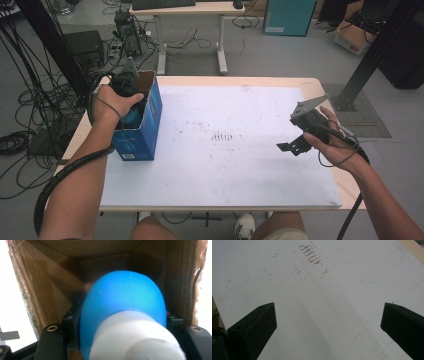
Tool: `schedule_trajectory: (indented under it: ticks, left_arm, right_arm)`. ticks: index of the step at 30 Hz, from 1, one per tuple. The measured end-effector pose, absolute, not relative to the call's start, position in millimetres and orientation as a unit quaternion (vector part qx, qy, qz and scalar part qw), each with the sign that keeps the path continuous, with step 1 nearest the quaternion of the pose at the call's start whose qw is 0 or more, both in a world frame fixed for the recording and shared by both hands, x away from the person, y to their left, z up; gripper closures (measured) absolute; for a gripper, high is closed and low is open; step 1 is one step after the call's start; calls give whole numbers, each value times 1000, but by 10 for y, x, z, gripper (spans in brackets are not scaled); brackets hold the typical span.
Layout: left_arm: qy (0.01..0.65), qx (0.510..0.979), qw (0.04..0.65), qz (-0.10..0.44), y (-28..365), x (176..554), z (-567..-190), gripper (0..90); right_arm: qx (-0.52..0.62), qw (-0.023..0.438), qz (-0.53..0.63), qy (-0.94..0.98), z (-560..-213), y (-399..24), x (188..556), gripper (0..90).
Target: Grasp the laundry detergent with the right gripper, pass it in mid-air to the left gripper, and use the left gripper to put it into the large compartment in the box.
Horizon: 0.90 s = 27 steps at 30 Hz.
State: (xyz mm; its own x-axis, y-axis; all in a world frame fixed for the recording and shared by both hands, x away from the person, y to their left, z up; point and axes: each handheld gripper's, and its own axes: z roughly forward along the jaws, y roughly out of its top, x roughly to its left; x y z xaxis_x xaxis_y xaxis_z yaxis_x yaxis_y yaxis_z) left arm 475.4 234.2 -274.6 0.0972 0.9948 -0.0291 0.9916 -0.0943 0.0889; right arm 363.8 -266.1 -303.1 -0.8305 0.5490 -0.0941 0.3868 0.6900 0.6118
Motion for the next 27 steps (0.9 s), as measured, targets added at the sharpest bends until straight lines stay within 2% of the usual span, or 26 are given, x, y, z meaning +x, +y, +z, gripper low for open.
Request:
schedule_trajectory:
  ticks: [27]
  left_arm:
    - [669,742,46,24,2339,4740,-2753,361]
  right_arm:
    - [272,136,297,905,-3001,-2657,3587,3]
